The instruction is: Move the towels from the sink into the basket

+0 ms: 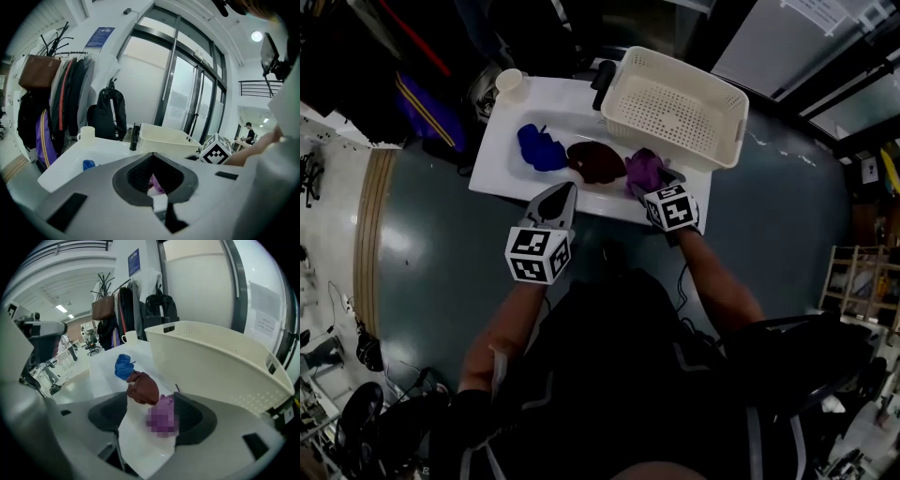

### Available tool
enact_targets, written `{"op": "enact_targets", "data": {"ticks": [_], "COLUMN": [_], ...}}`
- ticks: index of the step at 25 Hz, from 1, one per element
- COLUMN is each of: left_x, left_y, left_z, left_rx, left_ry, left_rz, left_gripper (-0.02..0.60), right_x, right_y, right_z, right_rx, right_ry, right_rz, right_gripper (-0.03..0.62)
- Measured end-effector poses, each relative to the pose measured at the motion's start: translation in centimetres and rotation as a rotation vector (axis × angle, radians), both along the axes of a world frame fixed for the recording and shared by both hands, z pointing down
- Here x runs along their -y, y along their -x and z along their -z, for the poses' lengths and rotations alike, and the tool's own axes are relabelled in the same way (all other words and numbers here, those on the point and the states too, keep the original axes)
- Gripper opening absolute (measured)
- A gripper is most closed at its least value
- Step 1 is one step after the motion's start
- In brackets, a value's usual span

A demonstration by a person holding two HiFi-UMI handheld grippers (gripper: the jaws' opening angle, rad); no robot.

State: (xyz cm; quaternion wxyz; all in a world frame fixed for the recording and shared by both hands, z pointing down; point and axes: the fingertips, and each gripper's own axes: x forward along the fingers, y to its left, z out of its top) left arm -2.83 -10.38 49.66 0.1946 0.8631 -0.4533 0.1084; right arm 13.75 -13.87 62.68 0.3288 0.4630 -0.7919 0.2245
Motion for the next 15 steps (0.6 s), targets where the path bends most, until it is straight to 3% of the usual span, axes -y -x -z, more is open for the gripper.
{"op": "enact_targets", "data": {"ticks": [11, 15], "left_x": [4.1, 4.8], "left_y": [-1.4, -1.4], "left_z": [-4.1, -4.3], "left_rx": [0.007, 0.029], "left_ry": [0.105, 0.108], "left_rz": [0.035, 0.031], "left_gripper": [0.005, 0.005], "right_x": [2.5, 3.0], "right_y": [-0.3, -0.6], "right_z": [-8.1, -10.1], "right_rx": [-0.112, -0.160], "right_ry": [0.254, 0.318], "right_rz": [0.024, 0.040], "right_gripper": [0.332, 0.332]}}
